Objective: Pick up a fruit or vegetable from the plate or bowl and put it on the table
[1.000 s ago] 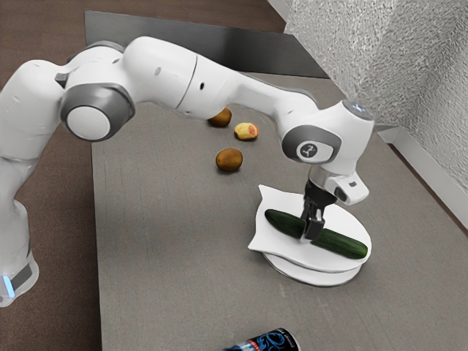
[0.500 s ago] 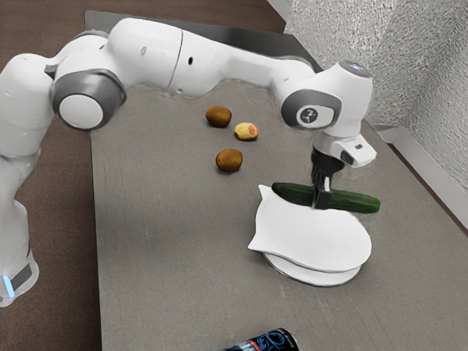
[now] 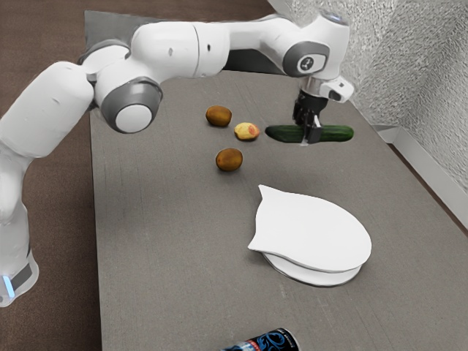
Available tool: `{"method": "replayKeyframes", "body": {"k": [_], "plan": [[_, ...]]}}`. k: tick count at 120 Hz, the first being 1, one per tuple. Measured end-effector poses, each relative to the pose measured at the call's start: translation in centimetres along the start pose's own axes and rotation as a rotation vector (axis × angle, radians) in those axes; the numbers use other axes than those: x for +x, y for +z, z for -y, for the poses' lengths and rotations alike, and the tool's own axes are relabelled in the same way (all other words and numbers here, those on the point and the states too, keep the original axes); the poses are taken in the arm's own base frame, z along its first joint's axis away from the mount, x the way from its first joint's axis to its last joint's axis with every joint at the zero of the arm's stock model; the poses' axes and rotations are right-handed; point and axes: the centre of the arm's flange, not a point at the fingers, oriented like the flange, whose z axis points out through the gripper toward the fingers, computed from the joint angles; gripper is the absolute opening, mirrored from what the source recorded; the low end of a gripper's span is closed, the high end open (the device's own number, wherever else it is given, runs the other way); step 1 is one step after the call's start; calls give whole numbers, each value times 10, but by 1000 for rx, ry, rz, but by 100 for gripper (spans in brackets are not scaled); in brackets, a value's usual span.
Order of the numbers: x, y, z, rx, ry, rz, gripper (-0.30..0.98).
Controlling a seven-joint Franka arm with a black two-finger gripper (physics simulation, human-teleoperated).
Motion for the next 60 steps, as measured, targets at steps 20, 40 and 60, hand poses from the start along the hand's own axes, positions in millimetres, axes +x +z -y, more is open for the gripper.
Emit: {"method": "replayKeyframes", "body": {"k": [20,40,60], "plan": [[8,29,26,-33,-31,39,17],[7,33,27,-58,-33,55,50],[6,28,26,-78,-32,49,63]]}}
